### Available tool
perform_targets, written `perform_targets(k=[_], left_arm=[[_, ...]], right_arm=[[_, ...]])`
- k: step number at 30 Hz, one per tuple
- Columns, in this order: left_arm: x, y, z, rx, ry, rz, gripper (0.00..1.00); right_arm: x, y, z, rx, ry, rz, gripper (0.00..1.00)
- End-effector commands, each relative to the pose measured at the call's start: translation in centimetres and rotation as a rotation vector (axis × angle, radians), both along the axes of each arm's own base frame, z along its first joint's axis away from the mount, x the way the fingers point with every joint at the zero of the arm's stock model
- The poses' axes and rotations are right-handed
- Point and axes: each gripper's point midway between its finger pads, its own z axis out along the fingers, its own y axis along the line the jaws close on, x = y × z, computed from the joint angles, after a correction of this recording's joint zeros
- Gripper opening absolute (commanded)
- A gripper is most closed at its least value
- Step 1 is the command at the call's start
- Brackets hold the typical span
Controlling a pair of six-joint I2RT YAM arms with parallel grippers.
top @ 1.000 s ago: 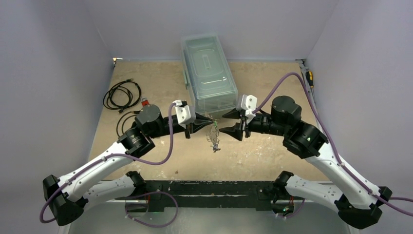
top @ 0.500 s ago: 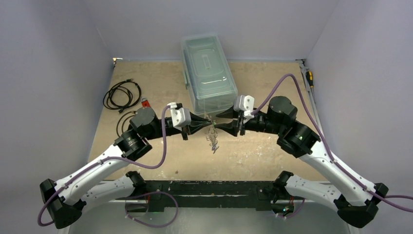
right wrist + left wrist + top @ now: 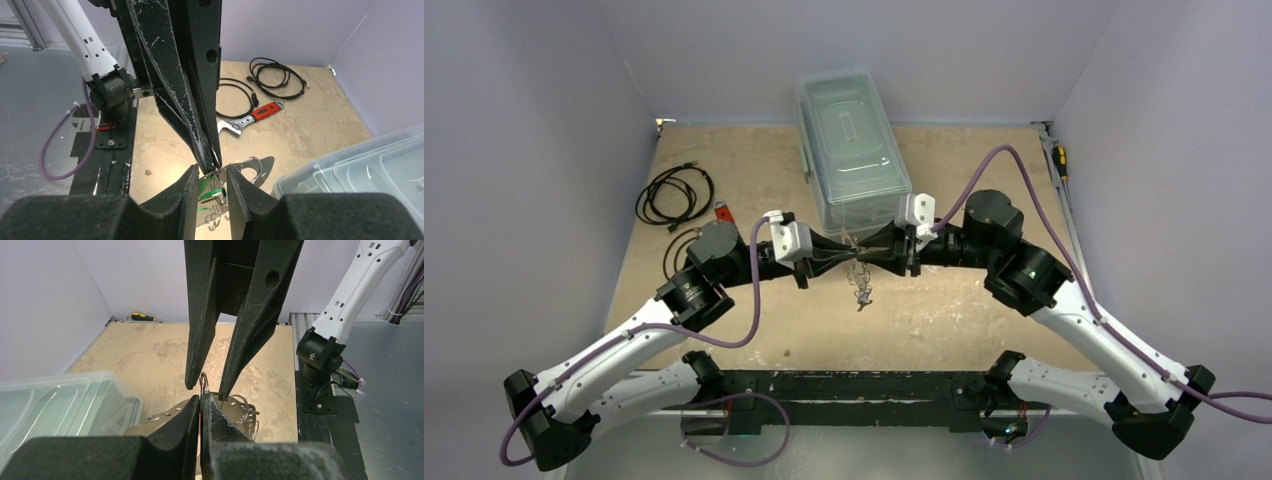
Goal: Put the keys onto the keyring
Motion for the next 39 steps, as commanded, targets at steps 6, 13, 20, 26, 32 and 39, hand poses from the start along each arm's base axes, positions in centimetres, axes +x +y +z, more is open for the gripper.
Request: perform_targets(k=[6,13,20,26,32,39], left_arm=[[-0.9,0.3,3.0,-0.083,-0.068,-0.03,0.0],[-1.0,0.2,3.0,-0.08,-0.066,-0.038,0.0],[-0.9,0.2,2.7,-0.072,-0.064,-0.039,0.0],[-1.0,0.2,2.9,-0.075,-0.069,-0.04,0.0],[-1.1,0.2,2.8,-0.076,-0.067,-0.043,0.0],[-1.1,0.2,2.9,-0.077,-0.069,-0.044,0.0]], right_arm=[[0.2,-1.3,2.6,0.031,-0.081,-0.047,0.36],[0.4,-1.9,2.7,0.011,-0.089,-0.059,0.37],[0.0,-2.1,3.2,0.023,-0.097,-0.035,0.38],[-0.4,-1.3,2.4,0.006,-0.065,0.017,0.37],[-0.4,-0.4,1.7,-0.003,-0.039,0.061,0.35],[-0.3,0.1,1.3,-0.012,-0.023,0.081,0.28]])
